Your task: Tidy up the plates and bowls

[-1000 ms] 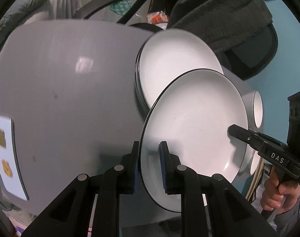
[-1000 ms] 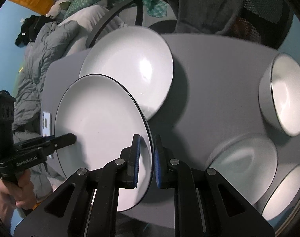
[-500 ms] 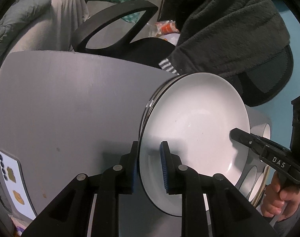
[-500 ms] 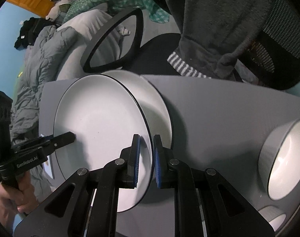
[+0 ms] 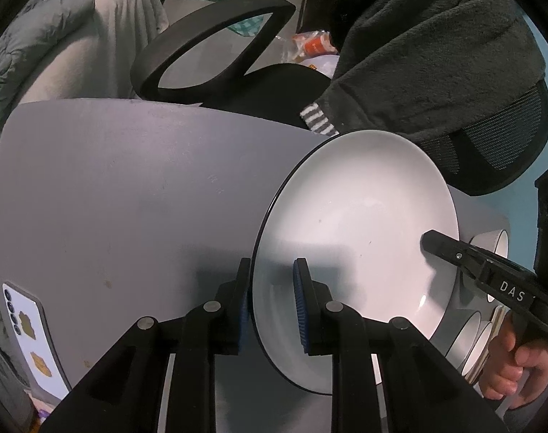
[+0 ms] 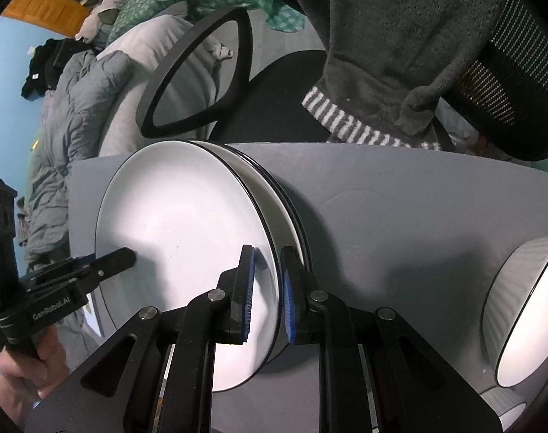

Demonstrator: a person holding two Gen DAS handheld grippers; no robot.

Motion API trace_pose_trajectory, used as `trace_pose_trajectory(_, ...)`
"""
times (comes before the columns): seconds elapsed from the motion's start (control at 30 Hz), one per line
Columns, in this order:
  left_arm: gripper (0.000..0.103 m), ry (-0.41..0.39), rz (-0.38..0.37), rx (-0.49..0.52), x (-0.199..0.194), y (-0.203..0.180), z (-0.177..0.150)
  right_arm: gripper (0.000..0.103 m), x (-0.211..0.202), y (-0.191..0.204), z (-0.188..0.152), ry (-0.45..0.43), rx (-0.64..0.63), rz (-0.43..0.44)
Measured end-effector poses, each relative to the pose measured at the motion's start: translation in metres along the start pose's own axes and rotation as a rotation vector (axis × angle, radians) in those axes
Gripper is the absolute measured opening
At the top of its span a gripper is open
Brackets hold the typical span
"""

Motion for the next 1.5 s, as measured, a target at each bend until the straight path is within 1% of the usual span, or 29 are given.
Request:
trace_pose_trajectory(0.1, 0.022, 0.008, -0.003, 0.007, 0.0, 0.0, 0.001, 0.017, 0.001, 0.002, 0.002, 0.011, 0.009, -0.006)
trace_pose_trajectory(0.2, 0.022, 0.013, -0.011, 0.012, 0.0, 0.0, 0.001, 0.019, 0.001, 0.005, 0.003, 0.022, -0.005, -0.032)
trace_pose_trajectory(0.27, 0.022, 0.012, -0.005, 0.015, -0.001, 0.001, 0.0, 0.021, 0.001, 0.006, 0.003, 0.023, -0.015, -0.049)
trace_pose_trajectory(0.33, 0.022, 0.017, -0.002, 0.021, -0.001, 0.001, 0.0, 0.024, 0.001, 0.007, 0.002, 0.018, -0.016, -0.047)
trace_pose_trajectory(0.47, 0.024, 0.015, 0.015, 0.025, -0.001, 0.003, -0.002, 0.025, 0.0, 0.007, 0.001, 0.019, -0.017, -0.054)
trace_pose_trajectory(0.53, 0.024, 0.017, 0.015, 0.022, -0.001, 0.005, -0.003, 0.026, 0.0, 0.007, 0.001, 0.032, -0.012, -0.064)
trace_pose_trajectory(0.63, 0.024, 0.016, 0.012, 0.019, -0.002, 0.006, -0.005, 0.031, -0.001, 0.009, 0.001, 0.051, -0.007, -0.075)
trace_pose_trajectory(0.8, 0.024, -0.001, 0.014, 0.028, -0.008, 0.005, -0.01, 0.033, -0.001, 0.012, 0.001, 0.077, -0.006, -0.107)
trace_pose_trajectory(0.83, 0.024, -0.007, 0.009, 0.029, -0.01, 0.004, -0.011, 0.034, -0.001, 0.012, 0.001, 0.085, -0.003, -0.107)
trace_pose_trajectory(0.87, 0.025, -0.011, 0.009, 0.028, -0.011, 0.004, -0.013, 0.038, 0.0, 0.011, 0.001, 0.093, 0.003, -0.1)
trace_pose_trajectory(0.93, 0.025, -0.02, 0.008, 0.027, -0.014, 0.005, -0.015, 0.043, 0.0, 0.011, 0.0, 0.102, 0.019, -0.074)
trace_pose_trajectory(0.97, 0.025, -0.025, 0.008, 0.027, -0.016, 0.005, -0.016, 0.043, 0.0, 0.011, 0.0, 0.103, 0.022, -0.069)
trace_pose_trajectory(1.0, 0.026, -0.029, 0.008, 0.026, -0.017, 0.005, -0.017, 0.043, -0.001, 0.011, -0.001, 0.102, 0.022, -0.07)
trace_pose_trajectory(1.1, 0.033, -0.047, 0.007, 0.026, -0.021, 0.005, -0.022, 0.043, -0.004, 0.012, -0.003, 0.091, 0.02, -0.078)
trace_pose_trajectory(1.17, 0.036, -0.057, 0.002, 0.024, -0.024, 0.006, -0.025, 0.045, -0.005, 0.013, -0.005, 0.089, 0.019, -0.08)
trace_pose_trajectory(1.27, 0.042, -0.066, -0.011, 0.014, -0.027, 0.007, -0.03, 0.048, -0.005, 0.013, -0.008, 0.086, 0.03, -0.068)
trace_pose_trajectory(1.33, 0.049, -0.075, -0.017, 0.009, -0.03, 0.007, -0.033, 0.048, -0.006, 0.012, -0.008, 0.083, 0.039, -0.06)
trace_pose_trajectory(1.4, 0.05, -0.088, -0.023, 0.005, -0.034, 0.008, -0.037, 0.048, -0.008, 0.012, -0.009, 0.079, 0.044, -0.062)
trace_pose_trajectory(1.43, 0.052, -0.092, -0.025, 0.002, -0.036, 0.008, -0.04, 0.052, -0.01, 0.012, -0.01, 0.076, 0.046, -0.073)
trace_pose_trajectory(1.47, 0.052, -0.094, -0.026, 0.001, -0.038, 0.009, -0.042, 0.062, -0.011, 0.011, -0.01, 0.07, 0.047, -0.098)
trace_pose_trajectory(1.5, 0.052, -0.098, -0.032, -0.002, -0.041, 0.01, -0.044, 0.063, -0.013, 0.01, -0.01, 0.058, 0.046, -0.112)
Point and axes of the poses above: each gripper's, at about its wrist camera, not at the fingertips, and x roughly the way its jaws point, y to its left, z to its top, the point moved 6 cm from there along x, roughly the way its jaws point, and after that the axes turned 9 degrees about y, right-handed, at the moved point
